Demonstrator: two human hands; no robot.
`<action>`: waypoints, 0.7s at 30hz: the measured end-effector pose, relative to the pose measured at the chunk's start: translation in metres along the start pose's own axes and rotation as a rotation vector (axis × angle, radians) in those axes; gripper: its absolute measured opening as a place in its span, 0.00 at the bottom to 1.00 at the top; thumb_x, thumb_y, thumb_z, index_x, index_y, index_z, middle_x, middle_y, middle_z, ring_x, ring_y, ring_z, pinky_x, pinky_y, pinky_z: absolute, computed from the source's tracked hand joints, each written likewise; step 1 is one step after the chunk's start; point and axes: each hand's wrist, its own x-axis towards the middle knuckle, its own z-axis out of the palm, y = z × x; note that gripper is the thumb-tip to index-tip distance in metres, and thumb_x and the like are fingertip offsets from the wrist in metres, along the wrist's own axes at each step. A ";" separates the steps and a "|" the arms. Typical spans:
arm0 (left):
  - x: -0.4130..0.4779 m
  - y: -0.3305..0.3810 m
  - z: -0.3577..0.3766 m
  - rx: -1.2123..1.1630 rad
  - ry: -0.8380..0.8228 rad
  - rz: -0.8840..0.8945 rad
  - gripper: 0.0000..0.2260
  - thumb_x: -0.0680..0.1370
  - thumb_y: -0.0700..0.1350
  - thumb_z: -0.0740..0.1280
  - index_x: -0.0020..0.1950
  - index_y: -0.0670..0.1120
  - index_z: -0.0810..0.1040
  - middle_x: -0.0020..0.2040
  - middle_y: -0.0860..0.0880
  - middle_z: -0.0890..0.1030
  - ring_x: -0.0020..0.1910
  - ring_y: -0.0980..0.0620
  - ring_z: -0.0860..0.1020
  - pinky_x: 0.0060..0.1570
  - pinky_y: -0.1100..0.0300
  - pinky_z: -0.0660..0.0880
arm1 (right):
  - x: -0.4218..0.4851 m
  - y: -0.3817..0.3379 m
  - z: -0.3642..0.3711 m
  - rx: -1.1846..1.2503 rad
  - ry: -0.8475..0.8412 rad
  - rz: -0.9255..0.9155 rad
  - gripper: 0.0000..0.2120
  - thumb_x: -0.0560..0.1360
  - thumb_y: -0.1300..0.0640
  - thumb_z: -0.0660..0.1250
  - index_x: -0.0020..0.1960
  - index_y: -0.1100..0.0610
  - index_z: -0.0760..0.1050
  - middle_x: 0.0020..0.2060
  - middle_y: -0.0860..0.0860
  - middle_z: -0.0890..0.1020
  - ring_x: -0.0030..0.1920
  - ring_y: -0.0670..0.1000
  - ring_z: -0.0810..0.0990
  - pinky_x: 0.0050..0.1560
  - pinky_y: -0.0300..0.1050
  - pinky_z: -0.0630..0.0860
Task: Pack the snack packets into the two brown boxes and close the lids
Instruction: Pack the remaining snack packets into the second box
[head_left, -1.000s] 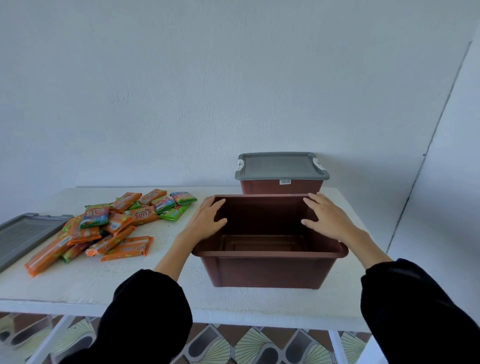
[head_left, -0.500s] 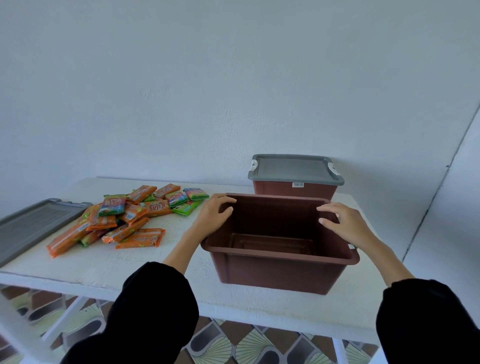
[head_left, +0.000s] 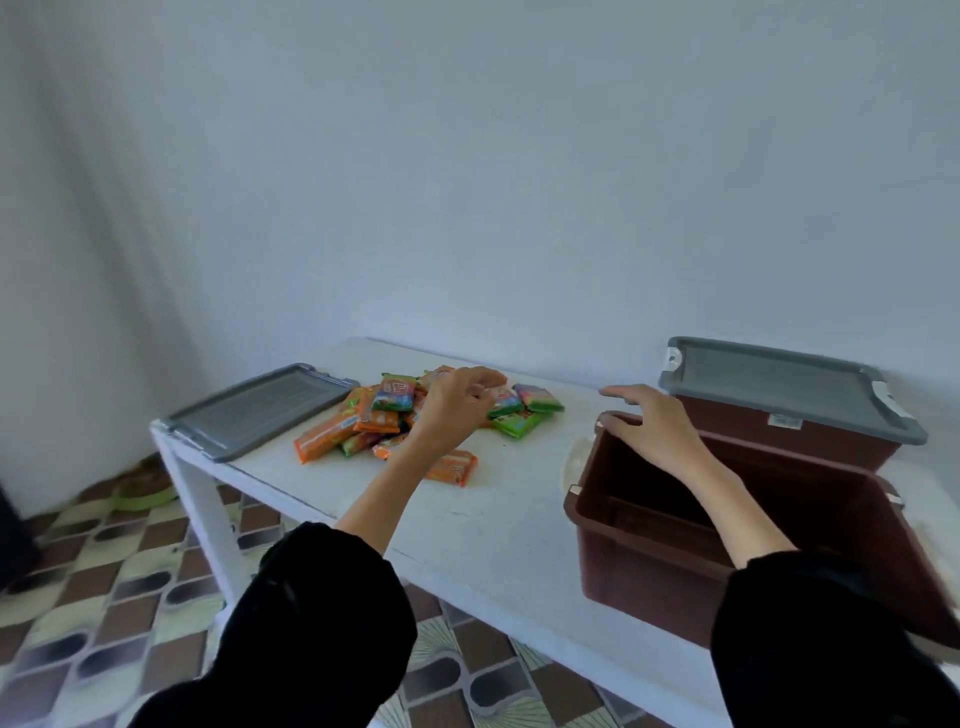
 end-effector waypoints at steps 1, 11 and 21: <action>0.000 -0.010 -0.016 0.012 0.019 -0.025 0.11 0.78 0.39 0.62 0.59 0.44 0.78 0.56 0.49 0.80 0.52 0.54 0.78 0.47 0.67 0.73 | 0.012 -0.014 0.013 0.014 -0.018 -0.024 0.19 0.74 0.57 0.67 0.65 0.54 0.73 0.65 0.54 0.74 0.64 0.54 0.73 0.64 0.45 0.66; 0.014 -0.136 -0.152 0.167 0.156 -0.180 0.12 0.77 0.38 0.63 0.59 0.44 0.78 0.58 0.45 0.80 0.55 0.50 0.79 0.56 0.61 0.73 | 0.114 -0.146 0.157 0.117 -0.132 -0.199 0.19 0.75 0.56 0.67 0.65 0.55 0.73 0.65 0.54 0.75 0.65 0.53 0.72 0.60 0.41 0.66; 0.030 -0.234 -0.227 0.248 0.234 -0.296 0.13 0.77 0.39 0.63 0.60 0.45 0.78 0.57 0.47 0.80 0.55 0.52 0.78 0.52 0.69 0.68 | 0.205 -0.218 0.262 0.155 -0.272 -0.314 0.19 0.76 0.56 0.65 0.66 0.55 0.72 0.65 0.53 0.74 0.66 0.53 0.71 0.64 0.46 0.67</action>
